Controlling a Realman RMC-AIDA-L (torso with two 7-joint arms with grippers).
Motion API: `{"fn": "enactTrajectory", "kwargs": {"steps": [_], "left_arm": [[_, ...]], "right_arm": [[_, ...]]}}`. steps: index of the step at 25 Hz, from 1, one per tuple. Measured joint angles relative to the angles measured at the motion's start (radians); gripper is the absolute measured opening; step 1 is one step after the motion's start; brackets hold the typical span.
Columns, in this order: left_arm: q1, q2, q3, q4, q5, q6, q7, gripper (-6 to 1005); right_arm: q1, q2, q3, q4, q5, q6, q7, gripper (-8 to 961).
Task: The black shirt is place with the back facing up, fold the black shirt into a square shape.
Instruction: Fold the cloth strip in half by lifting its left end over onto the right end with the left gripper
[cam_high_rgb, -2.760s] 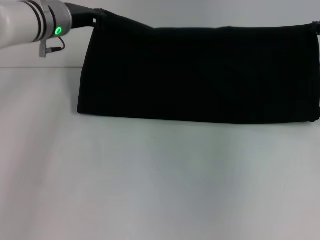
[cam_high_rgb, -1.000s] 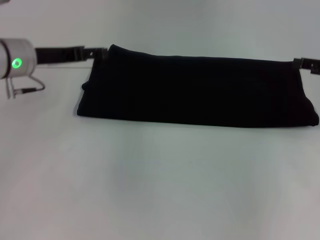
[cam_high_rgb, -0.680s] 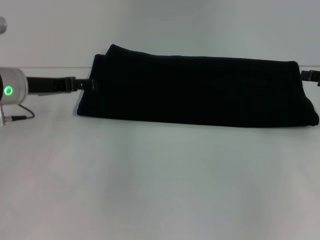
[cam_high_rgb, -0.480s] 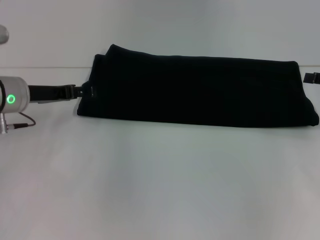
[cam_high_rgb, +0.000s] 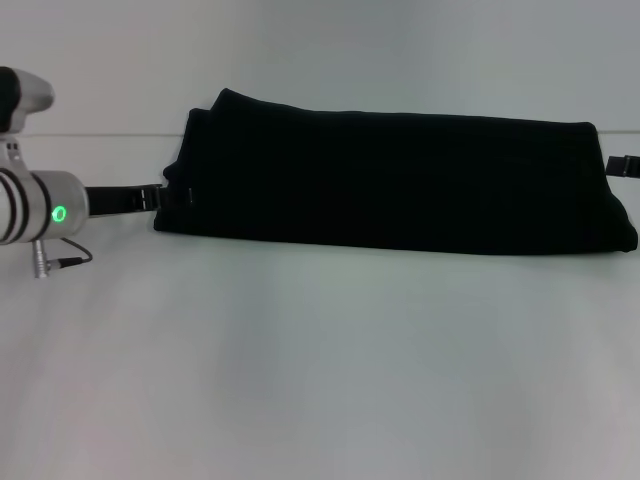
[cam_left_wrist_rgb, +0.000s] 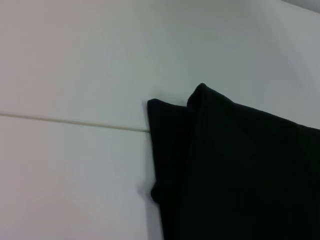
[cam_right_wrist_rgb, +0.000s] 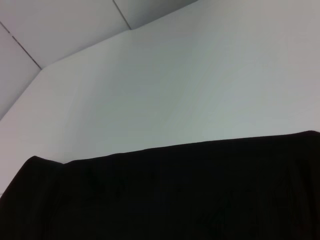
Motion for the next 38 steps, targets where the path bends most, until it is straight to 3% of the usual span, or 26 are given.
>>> {"fn": "enactTrajectory", "kwargs": {"steps": [10,31,38], "left_arm": [[-0.033,-0.013,0.014,-0.099,0.0,-0.13,0.009,878],[-0.027,-0.032,0.086,-0.076,0.0,-0.123,0.061,813],[-0.027,-0.029,0.087,-0.075,0.0,-0.13,0.066,614]], "right_arm": [[0.007,0.013,-0.002,0.001,0.0,0.045,-0.004,780],[0.005,0.013,-0.01,0.0,0.0,0.055,0.004,760],[0.001,0.013,-0.007,0.0,0.0,0.055,0.004,715]]}}
